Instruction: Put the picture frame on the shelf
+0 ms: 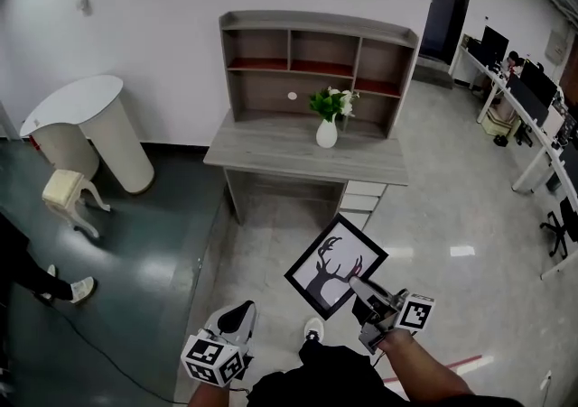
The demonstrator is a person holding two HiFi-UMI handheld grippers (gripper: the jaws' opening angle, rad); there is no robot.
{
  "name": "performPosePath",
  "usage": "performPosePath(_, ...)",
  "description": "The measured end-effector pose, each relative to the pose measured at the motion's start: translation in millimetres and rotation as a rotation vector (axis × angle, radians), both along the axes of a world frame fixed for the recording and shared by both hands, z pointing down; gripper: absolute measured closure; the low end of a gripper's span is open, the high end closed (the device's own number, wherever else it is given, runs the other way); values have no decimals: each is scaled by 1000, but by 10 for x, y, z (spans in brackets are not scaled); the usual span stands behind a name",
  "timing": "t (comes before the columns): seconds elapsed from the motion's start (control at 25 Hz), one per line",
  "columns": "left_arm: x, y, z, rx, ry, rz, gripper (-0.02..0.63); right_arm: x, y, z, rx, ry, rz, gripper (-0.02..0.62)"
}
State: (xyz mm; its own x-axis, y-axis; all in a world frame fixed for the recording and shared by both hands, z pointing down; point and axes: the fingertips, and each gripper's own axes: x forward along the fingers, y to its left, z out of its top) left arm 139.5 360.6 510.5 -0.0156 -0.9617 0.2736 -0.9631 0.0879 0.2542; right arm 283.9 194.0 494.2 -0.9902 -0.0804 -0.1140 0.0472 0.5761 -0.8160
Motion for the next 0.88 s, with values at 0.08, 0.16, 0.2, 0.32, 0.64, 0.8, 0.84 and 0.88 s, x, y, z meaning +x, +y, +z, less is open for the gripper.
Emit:
performPosePath(0.08,-146,-196,-32,-5,-11,-8,597,-166,-205,-36,-5,-19,-7,525)
performPosePath(0.16,-280,-447,-97,5,-14,-12,597,-312,-416,-86,-6,-36,-17,525)
performPosePath(0.2,-339,-583,-138,14,-9,-12,597,-376,-519,-120,9,-39,-22,525)
performPosePath(0.32,-475,-996,-255,44,-3,-1,597,-531,-810,-179,28,-51,-37,525)
performPosePath(0.64,-586,-1831,-251,19,-30,34,597,-658,-1537,-120,6,-54,-29,525)
performPosePath(0.8,-608,-2096,-249,17,-32,40,597,-697,-1775,-87,8,-54,-30,525)
performPosePath(0.84,-600,-2138,-235,9,-34,46,597,-700,-1814,-69,-7,-58,-29,525)
performPosePath(0.88,-597,-2172,-217,1,-38,51,597,-705,-1848,-57,-15,-61,-27,525)
